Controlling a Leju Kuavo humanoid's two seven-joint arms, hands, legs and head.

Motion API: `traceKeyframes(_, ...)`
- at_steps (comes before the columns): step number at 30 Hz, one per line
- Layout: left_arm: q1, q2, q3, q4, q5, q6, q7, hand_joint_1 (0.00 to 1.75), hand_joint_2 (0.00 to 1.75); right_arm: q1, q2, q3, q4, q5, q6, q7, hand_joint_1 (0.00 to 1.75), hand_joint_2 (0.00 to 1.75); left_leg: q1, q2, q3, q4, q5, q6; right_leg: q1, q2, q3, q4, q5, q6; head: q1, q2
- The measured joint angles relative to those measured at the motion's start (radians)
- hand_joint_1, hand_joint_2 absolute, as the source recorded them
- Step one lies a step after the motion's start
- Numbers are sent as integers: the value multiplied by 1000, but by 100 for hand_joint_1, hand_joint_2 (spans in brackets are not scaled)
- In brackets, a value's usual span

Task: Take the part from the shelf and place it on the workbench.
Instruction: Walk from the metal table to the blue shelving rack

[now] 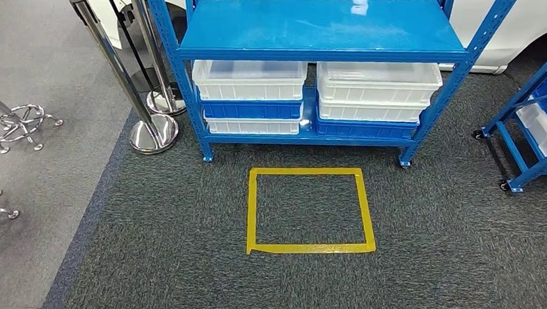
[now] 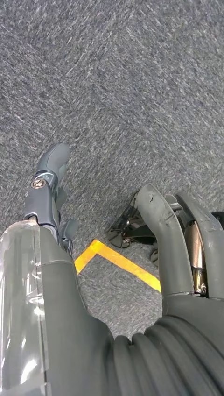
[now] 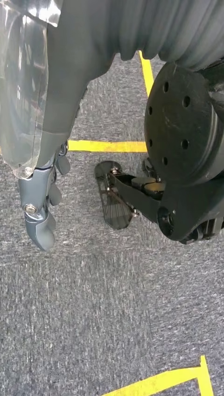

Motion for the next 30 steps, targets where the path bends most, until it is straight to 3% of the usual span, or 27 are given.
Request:
traceKeyframes(6,0,6,-1,0,-9,0,3,0,175,3,0,31,3,43,-34,29,0,175,-8,0,-4,3,1,12,-12,0,-1,-4,5,10,0,0)
traceKeyframes(9,-1,7,-2,0,-11,-1,3,0,175,2,-1,38,5,39,-33,35,0,175,-6,3,7,-26,18,30,-12,-1,-1,2,-1,21,0,0)
traceKeyframes(11,-2,7,-2,0,-15,-2,4,0,175,3,-2,40,6,29,-35,44,0,175,-1,8,15,-46,30,41,-12,-3,-34,74,-48,26,1,0)
traceKeyframes(13,-2,8,-3,0,-18,-4,6,0,175,3,-3,40,6,22,-42,54,0,175,-2,10,14,-51,34,45,-16,-2,-90,188,-105,30,1,0)
traceKeyframes(14,-2,8,-3,0,-18,-5,7,0,175,4,-3,40,6,21,-46,56,0,175,-2,11,13,-50,33,44,-21,-2,-105,220,-111,34,1,0)
traceKeyframes(15,-1,9,-3,0,-18,-6,7,0,175,5,-3,40,6,21,-49,56,0,175,-1,10,13,-49,33,41,-26,-3,-103,219,-97,38,1,0)
traceKeyframes(16,-1,9,-3,0,-19,-7,8,0,175,5,-3,40,7,19,-52,54,0,175,1,10,14,-46,31,38,-32,-3,-84,181,-67,42,1,0)
traceKeyframes(18,0,9,-3,0,-18,-9,6,0,175,4,-2,39,7,9,-53,45,0,175,4,8,12,-35,23,22,-40,-1,-24,60,-12,51,1,0)
traceKeyframes(20,0,9,-3,0,-18,-10,4,0,175,3,-1,35,8,-4,-47,37,0,175,4,6,8,-25,16,3,-37,4,6,-3,2,42,1,0)
traceKeyframes(24,-1,6,-3,0,-17,-10,2,0,175,1,-2,25,8,-17,-44,33,0,175,14,5,7,-15,6,-19,-24,5,8,-11,4,5,0,0)
traceKeyframes(26,-2,4,-3,0,-17,-12,3,0,175,1,-3,23,8,-19,-45,34,0,175,14,7,-31,69,-46,-17,-20,1,9,-17,9,-11,0,0)
traceKeyframes(28,-2,4,-2,0,-17,-13,6,0,175,1,-3,20,8,-22,-45,38,0,175,9,7,-97,203,-109,-11,-12,-2,8,-17,8,-21,0,0)
traceKeyframes(29,-1,4,-2,0,-17,-14,8,0,175,1,-3,19,8,-24,-45,41,0,175,7,7,-120,250,-121,-8,-8,-3,8,-17,7,-22,0,0)
traceKeyframes(30,0,4,-2,0,-17,-15,9,0,175,1,-3,17,8,-26,-45,43,0,175,5,7,-128,264,-113,-4,-5,-4,9,-17,7,-23,0,0)
